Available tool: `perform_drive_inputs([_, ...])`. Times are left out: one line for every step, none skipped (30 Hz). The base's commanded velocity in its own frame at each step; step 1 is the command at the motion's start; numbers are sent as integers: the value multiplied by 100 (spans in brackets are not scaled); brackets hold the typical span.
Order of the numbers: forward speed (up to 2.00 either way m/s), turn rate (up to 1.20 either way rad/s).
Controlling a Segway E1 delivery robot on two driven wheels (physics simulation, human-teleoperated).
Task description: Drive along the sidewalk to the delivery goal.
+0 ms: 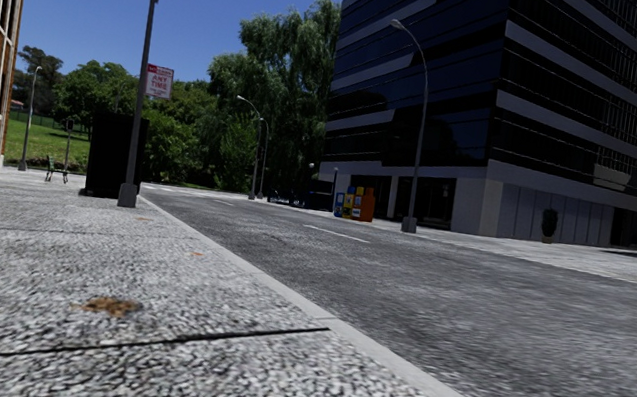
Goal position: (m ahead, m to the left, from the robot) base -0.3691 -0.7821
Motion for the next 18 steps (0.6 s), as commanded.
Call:
perform_drive_inputs([0,0])
perform_drive_inputs([0,0])
perform_drive_inputs([0,0])
perform_drive_inputs([0,0])
perform_drive_inputs([0,0])
perform_drive_inputs([0,0])
perform_drive_inputs([0,0])
perform_drive_inputs([0,0])
perform_drive_inputs([0,0])
perform_drive_inputs([0,0])
perform_drive_inputs([0,0])
perform_drive_inputs([0,0])
perform_drive_inputs([0,0])
perform_drive_inputs([0,0])
perform_drive_inputs([0,0])
perform_drive_inputs([0,0])
perform_drive_inputs([0,0])
perform_drive_inputs([0,0])
